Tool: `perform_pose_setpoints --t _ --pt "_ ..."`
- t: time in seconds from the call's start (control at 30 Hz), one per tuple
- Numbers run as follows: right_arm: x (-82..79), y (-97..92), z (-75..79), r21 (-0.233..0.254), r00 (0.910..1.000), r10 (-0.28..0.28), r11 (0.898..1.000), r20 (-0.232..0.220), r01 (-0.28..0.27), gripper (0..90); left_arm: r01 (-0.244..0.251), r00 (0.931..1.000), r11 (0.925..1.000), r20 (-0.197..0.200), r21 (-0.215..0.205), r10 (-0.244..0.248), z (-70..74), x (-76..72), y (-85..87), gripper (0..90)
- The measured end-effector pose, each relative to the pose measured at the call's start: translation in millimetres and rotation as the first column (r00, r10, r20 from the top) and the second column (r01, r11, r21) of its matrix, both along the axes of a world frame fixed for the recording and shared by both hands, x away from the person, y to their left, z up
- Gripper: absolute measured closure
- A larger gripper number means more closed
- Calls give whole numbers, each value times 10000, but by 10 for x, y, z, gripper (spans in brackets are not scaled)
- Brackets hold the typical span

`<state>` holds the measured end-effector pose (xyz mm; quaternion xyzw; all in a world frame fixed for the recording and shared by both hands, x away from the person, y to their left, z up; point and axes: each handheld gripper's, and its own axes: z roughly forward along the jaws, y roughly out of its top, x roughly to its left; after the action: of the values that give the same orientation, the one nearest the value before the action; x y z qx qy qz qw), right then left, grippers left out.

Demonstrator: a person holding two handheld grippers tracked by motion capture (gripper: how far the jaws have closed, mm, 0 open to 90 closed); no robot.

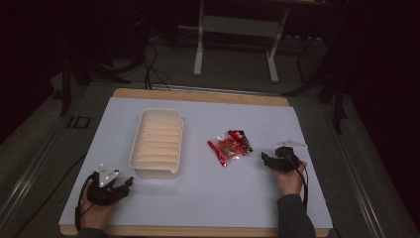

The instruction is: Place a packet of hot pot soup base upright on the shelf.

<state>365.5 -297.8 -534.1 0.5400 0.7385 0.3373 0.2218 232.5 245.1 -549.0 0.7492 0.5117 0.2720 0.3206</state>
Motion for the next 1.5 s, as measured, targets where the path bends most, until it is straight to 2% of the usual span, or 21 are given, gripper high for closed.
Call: perform_pose_setpoints --t 0.07,0.13,0.2,0.3,0.4,0.53,0.7,1.03,1.27,1.5 --pt "-15 10 24 152 9997 224 9996 7 -224 404 4 10000 10000 0 9 -4 1 -1 0 410" --pt "-17 8 29 236 9997 226 9995 -91 -224 435 -8 10000 10000 3 -7 8 1 -2 0 411" --pt "-23 -8 33 614 9995 282 9977 -118 -274 460 3 10000 10000 23 -17 -3 1 -3 0 411" --pt "-47 5 55 462 9991 412 9981 61 -415 497 15 10000 10000 28 -14 -15 1 -3 0 410" --pt "-73 34 96 109 9974 639 9979 328 -643 531 10 10000 10000 37 -10 -10 1 -4 -1 411" --pt "-77 46 115 135 9970 717 9973 281 -722 551 9 10000 10000 30 3 -9 2 -4 -2 410" --pt "-75 122 107 227 9941 1073 9939 135 -1076 544 11 10000 10000 42 6 -11 2 -6 -4 410" --pt "13 229 161 776 9933 1155 9902 72 -1157 525 10 10000 10000 32 10 -10 2 -5 -3 411" --pt "91 327 218 883 9927 1203 9888 80 -1206 507 13 10000 10000 47 15 -13 2 -7 -5 411" --pt "199 414 244 911 9932 1164 9890 98 -1168 555 10 10000 10000 33 15 -10 2 -5 -4 411"
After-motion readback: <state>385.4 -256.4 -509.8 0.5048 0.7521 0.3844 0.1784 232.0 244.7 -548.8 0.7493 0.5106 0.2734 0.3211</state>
